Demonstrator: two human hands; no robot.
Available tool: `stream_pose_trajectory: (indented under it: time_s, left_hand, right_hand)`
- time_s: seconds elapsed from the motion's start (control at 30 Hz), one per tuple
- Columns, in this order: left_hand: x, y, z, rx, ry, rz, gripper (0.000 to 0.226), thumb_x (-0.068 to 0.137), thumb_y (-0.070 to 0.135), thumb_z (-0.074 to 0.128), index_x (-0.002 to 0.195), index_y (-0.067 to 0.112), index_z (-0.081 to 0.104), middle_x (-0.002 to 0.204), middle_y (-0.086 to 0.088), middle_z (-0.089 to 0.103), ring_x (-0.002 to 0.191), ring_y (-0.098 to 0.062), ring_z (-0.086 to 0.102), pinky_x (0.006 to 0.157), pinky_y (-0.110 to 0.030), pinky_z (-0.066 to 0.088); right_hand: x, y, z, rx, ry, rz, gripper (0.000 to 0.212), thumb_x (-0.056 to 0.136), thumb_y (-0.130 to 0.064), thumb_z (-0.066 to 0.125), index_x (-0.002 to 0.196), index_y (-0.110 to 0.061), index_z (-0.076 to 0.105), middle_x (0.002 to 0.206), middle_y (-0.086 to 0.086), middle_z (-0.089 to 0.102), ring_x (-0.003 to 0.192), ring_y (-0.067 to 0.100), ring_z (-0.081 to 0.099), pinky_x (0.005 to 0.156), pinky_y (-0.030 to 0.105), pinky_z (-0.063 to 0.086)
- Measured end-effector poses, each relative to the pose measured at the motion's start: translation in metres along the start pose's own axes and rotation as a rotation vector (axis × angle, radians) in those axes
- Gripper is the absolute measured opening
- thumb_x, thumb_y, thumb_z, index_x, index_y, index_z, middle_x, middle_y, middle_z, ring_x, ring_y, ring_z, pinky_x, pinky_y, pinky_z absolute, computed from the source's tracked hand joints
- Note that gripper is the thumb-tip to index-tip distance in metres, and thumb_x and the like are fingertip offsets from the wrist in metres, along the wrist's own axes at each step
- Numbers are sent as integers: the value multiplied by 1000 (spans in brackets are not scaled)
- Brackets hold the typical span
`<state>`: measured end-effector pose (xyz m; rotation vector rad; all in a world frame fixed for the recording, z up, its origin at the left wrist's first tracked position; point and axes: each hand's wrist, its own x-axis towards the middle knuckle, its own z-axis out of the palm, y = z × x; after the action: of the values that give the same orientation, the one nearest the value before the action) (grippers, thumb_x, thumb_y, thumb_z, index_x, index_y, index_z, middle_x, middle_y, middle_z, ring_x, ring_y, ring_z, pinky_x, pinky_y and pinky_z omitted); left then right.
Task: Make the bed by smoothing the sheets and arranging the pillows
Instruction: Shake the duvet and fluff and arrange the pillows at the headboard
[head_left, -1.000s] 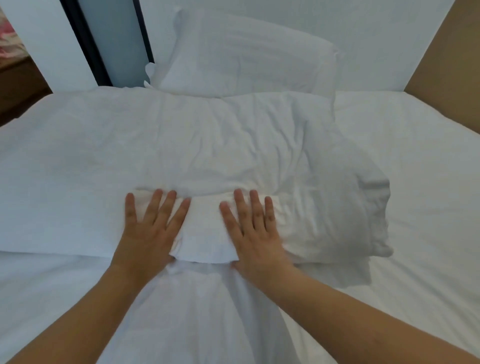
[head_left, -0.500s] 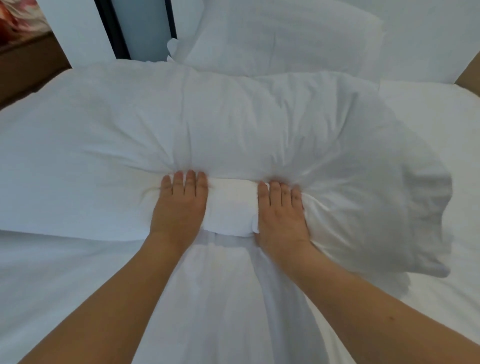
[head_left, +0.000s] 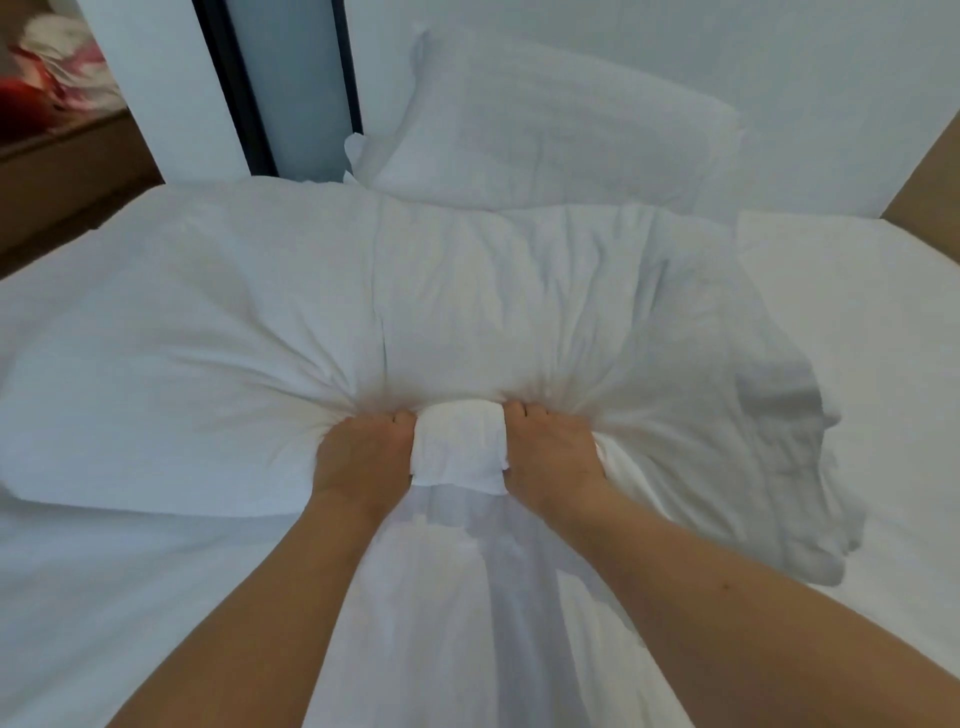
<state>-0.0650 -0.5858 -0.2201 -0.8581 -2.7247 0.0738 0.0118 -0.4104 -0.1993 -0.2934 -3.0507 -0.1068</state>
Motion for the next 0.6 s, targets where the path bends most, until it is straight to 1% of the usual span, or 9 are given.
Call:
stream_pose_trajectory:
  time_s: [0.03,0.1,0.17,0.27,0.33,0.37,0.43,0.47,0.6]
  left_hand:
    - [3,0,-18,-5,-29,-9,25,46,4,79,61,15,63,46,-4,56,36,-28,54,39,-25,35]
    - [9,-2,-64,-3,-71,-33,17,58,13,74,70,20,64,54,0,62,45,-27,61,43,-25,38]
    - [21,-5,-119,30,-30,-57,11,73,19,62,84,23,61,67,3,64,58,-25,63,50,-25,37]
    - [42,0,-216,86,90,-56,10,79,19,55,89,22,56,69,6,52,58,-21,49,53,-27,32]
    - [55,12,-282,77,191,-59,5,80,19,55,84,23,55,69,6,50,59,-19,44,51,-26,29]
    - [59,22,-314,73,227,-58,4,79,19,55,77,22,52,66,7,48,57,-18,42,49,-25,26]
    - [59,42,-376,85,273,-39,18,77,20,53,64,23,42,61,8,43,53,-16,41,47,-24,24]
    - [55,53,-405,86,293,-25,22,76,20,53,61,24,38,60,7,43,52,-16,41,48,-24,25]
    - [27,103,-491,100,377,28,14,74,23,54,63,23,45,61,6,47,50,-15,42,48,-23,26]
  right_hand:
    - [-1,4,-17,49,-13,8,46,83,-25,62,124,-16,45,116,4,61,105,27,62,80,33,44]
    - [-5,12,-56,82,34,-13,40,82,-27,60,119,-18,46,106,2,65,98,27,65,72,32,41]
    - [-11,22,-103,71,93,-59,37,83,-28,58,116,-16,45,99,2,65,90,28,65,65,30,37]
    - [-18,45,-195,21,209,-83,36,85,-29,55,116,-15,45,98,5,64,89,30,64,66,31,37]
    - [-27,66,-261,0,290,-63,35,84,-31,56,114,-16,47,100,6,64,90,31,63,66,31,37]
    - [-35,78,-292,-3,324,-50,35,83,-33,56,113,-17,48,101,5,65,92,31,63,67,31,37]
    - [-59,101,-347,-4,374,-40,38,81,-35,58,115,-19,50,104,4,65,96,31,62,69,31,37]
    - [-75,111,-372,-6,390,-40,40,81,-36,58,117,-21,50,106,3,65,97,30,62,70,31,38]
    - [-150,142,-449,-41,397,-30,41,81,-37,58,119,-25,52,107,0,64,98,26,61,73,31,43]
